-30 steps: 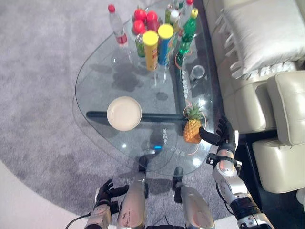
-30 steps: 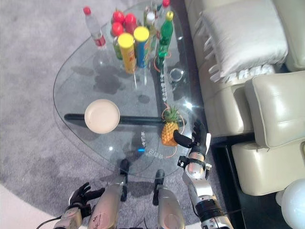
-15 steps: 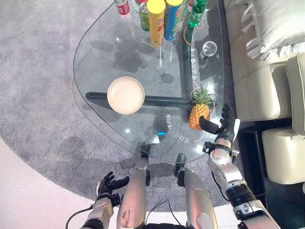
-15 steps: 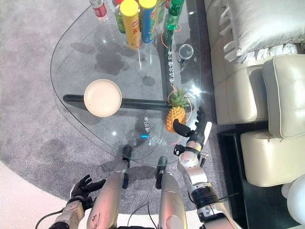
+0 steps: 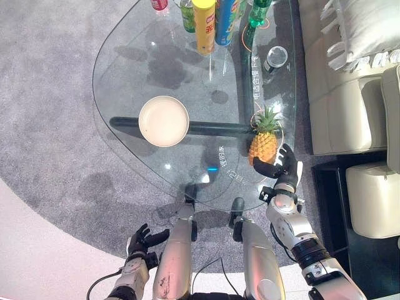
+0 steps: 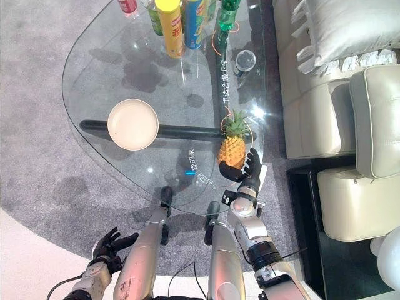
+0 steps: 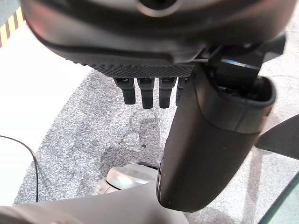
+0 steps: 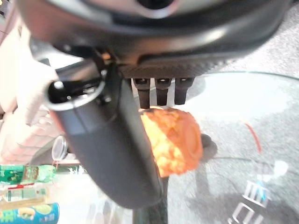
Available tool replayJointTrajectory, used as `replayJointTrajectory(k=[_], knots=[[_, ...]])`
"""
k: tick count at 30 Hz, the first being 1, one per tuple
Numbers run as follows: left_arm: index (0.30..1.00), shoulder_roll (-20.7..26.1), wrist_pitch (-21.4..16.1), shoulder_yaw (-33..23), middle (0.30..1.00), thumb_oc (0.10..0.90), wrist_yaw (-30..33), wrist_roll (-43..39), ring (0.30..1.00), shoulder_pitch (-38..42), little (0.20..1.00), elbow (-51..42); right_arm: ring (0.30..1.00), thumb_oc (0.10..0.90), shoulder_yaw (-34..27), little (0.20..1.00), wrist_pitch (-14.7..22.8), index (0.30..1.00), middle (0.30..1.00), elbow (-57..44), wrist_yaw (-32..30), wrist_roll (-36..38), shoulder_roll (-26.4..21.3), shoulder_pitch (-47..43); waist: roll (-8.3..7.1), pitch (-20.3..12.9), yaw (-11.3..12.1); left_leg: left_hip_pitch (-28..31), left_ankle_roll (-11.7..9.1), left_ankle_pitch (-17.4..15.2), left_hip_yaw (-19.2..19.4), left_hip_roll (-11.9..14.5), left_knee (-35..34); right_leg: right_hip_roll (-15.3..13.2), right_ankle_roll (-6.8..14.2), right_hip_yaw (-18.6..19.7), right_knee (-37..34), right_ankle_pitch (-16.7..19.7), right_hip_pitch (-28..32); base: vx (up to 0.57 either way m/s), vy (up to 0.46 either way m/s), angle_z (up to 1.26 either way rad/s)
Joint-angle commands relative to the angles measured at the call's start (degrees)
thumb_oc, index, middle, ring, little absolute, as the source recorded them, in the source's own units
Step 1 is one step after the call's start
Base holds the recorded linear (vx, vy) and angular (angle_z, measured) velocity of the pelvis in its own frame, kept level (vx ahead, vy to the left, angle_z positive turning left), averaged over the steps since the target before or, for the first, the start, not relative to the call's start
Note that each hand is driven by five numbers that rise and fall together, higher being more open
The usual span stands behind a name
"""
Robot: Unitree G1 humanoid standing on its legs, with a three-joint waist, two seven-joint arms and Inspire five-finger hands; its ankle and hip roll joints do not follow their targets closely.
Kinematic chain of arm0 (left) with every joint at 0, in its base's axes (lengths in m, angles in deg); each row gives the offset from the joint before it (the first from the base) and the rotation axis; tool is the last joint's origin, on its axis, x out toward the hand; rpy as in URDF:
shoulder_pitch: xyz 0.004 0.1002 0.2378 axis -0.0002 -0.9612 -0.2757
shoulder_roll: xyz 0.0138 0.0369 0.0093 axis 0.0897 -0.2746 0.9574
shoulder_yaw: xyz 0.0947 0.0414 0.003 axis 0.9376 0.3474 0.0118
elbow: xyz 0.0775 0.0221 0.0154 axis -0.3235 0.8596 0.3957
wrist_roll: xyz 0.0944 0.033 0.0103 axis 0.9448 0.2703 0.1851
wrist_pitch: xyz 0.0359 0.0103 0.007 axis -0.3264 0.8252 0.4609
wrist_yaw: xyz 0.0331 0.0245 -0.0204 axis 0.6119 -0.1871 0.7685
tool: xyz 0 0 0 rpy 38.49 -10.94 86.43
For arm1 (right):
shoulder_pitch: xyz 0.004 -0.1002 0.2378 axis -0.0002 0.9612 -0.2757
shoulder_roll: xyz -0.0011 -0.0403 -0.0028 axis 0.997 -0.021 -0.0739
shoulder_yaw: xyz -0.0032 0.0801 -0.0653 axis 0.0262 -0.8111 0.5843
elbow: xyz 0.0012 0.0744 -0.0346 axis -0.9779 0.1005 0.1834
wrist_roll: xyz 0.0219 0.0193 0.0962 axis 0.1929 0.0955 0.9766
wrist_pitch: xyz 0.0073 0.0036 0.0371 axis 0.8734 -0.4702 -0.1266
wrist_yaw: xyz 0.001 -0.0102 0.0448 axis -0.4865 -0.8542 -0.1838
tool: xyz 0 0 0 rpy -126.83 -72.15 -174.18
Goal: Pick up the fruit to the plate
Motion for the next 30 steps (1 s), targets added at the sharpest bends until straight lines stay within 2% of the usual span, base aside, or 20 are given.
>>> replayJointTrajectory(k=[1,6,9,13,21,24,30], knots=[[0.9,-0.97,-1.01,1.27,0.9,0.8,1.58,-0.79,0.9,-0.89,0.9,0.17,0.9,0.8,-0.12,0.9,2.57,0.9,0.9,-5.25,1.08,-1.64,-0.98,0.0,-1.02,-0.23,-0.53,-0.98,1.97,-7.32,1.76,-2.23,8.88,-0.34,-0.18,-2.4,-12.39,10.6,2.8,0.04,0.0,0.0],[0.9,-0.91,-1.1,1.87,0.9,0.8,1.32,-1.2,0.9,-0.21,0.9,0.29,0.9,0.8,0.55,0.9,1.48,0.9,0.9,-3.47,-1.64,-3.71,-1.42,-1.7,-0.82,-0.23,-0.36,-1.36,1.91,-7.32,1.54,-2.28,9.12,-0.4,-0.13,-2.54,-11.9,10.57,2.22,0.03,-0.009,0.01],[0.9,-1.1,-1.05,2.67,0.9,0.8,1.42,-1.57,0.9,0.37,0.9,0.38,0.9,0.8,0.88,0.9,-0.98,0.9,0.9,-0.97,-4.92,-6.05,-2.39,-3.89,-0.67,-0.23,-0.12,-1.98,1.88,-7.27,1.12,-2.34,9.04,-0.4,-0.13,-2.56,-11.91,10.71,1.51,0.01,-0.006,0.0],[0.9,-1.12,-1.28,3.27,0.9,0.8,1.36,-1.65,0.9,0.49,0.9,0.85,0.9,0.8,0.9,0.9,-2.0,0.9,0.9,2.41,-6.53,-5.44,-3.23,-7.03,-0.42,-0.23,0.38,-2.33,1.91,-7.32,0.74,-2.5,9.1,-0.43,-0.27,-2.8,-11.69,10.57,1.21,0.03,-0.015,0.03],[0.9,-0.91,-1.29,4.01,0.9,0.8,0.5,-1.87,0.9,1.43,0.9,1.16,0.9,0.8,0.79,0.9,-2.88,0.9,0.9,6.52,-7.66,-4.95,-4.26,-12.33,0.33,-0.23,1.42,-3.35,1.92,-7.45,0.08,-2.88,9.84,-0.81,-0.33,-3.21,-10.73,10.34,0.23,0.0,0.001,0.0],[0.9,-0.77,-1.78,4.14,0.9,0.8,-0.63,-2.04,0.9,1.47,0.9,1.04,0.9,0.8,1.16,0.9,-4.64,0.9,0.9,7.63,-8.21,-5.82,-4.8,-14.24,0.45,-0.23,1.9,-3.49,2.05,-7.65,0.03,-2.9,9.94,-0.84,-0.28,-3.32,-10.22,10.07,-0.13,0.01,0.003,0.03],[0.9,-1.09,-1.86,4.78,0.9,0.8,-1.1,-2.29,0.9,2.39,0.9,1.3,0.9,0.8,1.41,0.9,-4.7,0.9,0.9,11.6,-8.73,-3.87,-5.24,-16.97,0.72,-0.23,2.41,-4.0,2.12,-7.26,-0.35,-3.23,9.61,-0.95,-0.28,-3.49,-10.23,10.29,-0.63,0.0,0.004,0.02]])
